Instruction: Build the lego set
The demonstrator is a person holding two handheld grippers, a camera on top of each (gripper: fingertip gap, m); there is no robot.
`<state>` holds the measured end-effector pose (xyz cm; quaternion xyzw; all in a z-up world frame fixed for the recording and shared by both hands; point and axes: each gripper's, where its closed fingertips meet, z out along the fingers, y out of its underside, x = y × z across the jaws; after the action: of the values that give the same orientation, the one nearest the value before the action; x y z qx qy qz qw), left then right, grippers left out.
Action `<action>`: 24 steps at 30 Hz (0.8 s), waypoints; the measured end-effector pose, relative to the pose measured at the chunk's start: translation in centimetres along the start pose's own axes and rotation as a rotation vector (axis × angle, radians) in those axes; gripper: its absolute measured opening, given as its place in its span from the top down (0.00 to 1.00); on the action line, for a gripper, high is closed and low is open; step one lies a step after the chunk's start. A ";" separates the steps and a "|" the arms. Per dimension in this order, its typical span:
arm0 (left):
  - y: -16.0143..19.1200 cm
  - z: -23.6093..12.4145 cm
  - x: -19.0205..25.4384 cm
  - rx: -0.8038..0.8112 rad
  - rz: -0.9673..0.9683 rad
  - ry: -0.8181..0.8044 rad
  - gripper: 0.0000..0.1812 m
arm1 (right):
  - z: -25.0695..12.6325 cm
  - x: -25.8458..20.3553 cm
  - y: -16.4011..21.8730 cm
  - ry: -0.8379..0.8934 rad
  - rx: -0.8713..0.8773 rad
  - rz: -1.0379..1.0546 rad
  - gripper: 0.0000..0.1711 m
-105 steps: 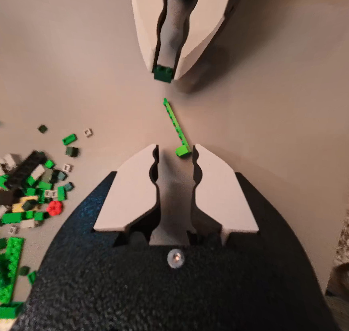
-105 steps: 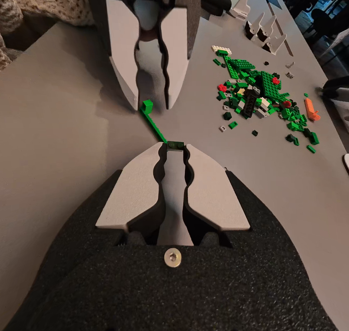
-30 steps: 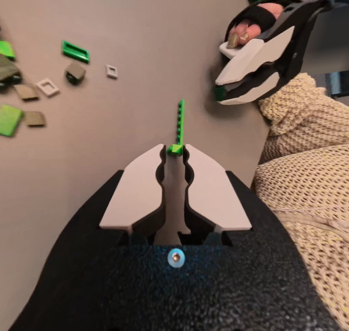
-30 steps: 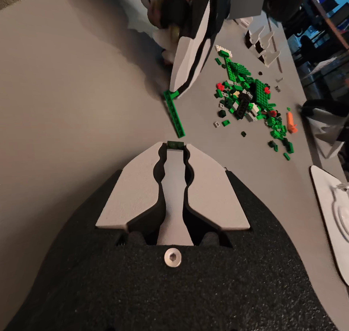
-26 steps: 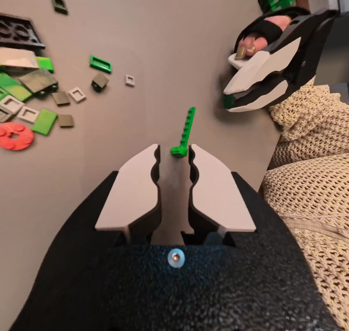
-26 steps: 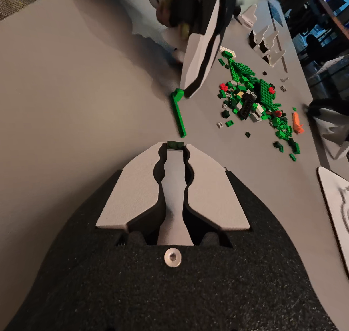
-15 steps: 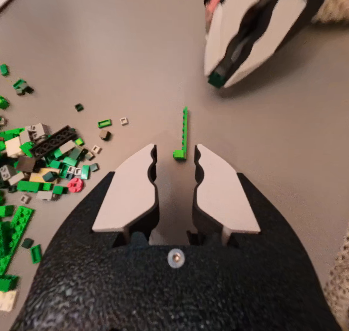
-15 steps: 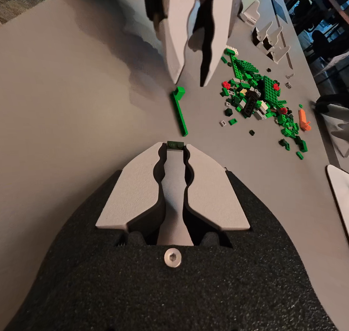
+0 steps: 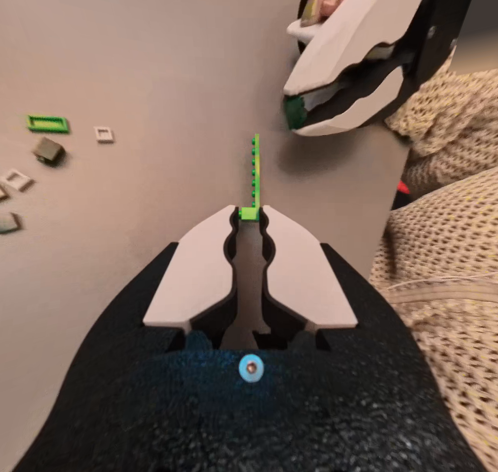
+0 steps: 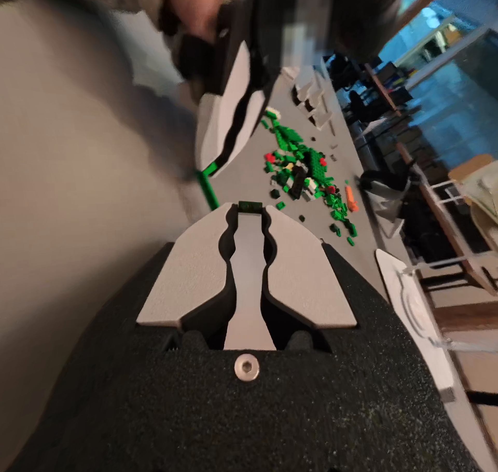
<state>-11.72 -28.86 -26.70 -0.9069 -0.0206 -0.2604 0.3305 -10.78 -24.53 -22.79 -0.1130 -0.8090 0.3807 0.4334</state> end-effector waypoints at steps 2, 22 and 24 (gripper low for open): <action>0.3 0.2 -0.2 -0.022 -0.060 0.018 0.93 | 0.9 0.2 -0.5 -0.007 -0.022 0.099 0.90; -0.8 -1.3 -0.8 0.012 0.487 -0.409 0.80 | 4.2 -2.0 2.8 -0.182 -0.286 0.263 0.90; -0.5 -0.8 -0.7 -0.054 0.622 -0.507 0.83 | 4.2 -2.0 2.9 -0.190 -0.287 0.287 0.90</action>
<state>-12.84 -28.88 -26.24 -0.9137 0.1811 0.0836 0.3540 -13.30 -25.79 -27.48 -0.2509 -0.8677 0.3285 0.2762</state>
